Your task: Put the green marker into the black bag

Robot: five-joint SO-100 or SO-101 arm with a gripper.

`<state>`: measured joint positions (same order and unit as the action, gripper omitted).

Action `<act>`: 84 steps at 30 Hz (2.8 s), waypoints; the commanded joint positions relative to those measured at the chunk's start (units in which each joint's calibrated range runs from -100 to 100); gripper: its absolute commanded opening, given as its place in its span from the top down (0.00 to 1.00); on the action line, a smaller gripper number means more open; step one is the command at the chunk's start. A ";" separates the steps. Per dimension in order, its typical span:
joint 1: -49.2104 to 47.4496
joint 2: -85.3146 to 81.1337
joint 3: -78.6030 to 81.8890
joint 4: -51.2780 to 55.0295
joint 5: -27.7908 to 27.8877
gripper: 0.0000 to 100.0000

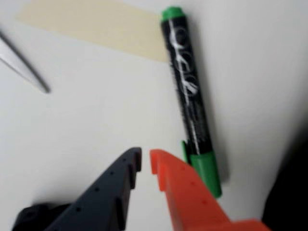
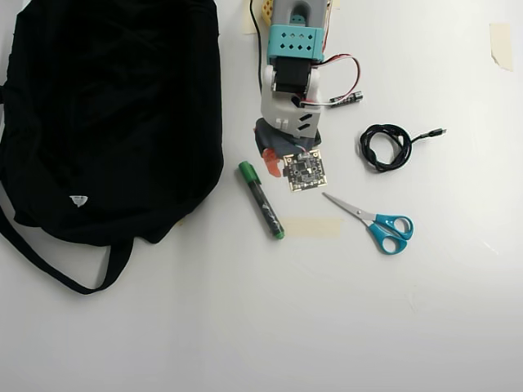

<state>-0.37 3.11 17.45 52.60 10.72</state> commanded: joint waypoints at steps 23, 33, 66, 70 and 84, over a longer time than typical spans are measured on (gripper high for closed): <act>3.81 7.59 -5.77 -6.00 9.05 0.97; 4.03 7.76 -5.23 -5.31 10.62 0.97; 3.51 8.09 -5.77 2.27 11.15 0.60; 1.94 8.01 -5.77 3.30 8.73 0.59; 1.19 8.17 -10.62 8.99 3.75 0.57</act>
<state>1.03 11.66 10.14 59.55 15.21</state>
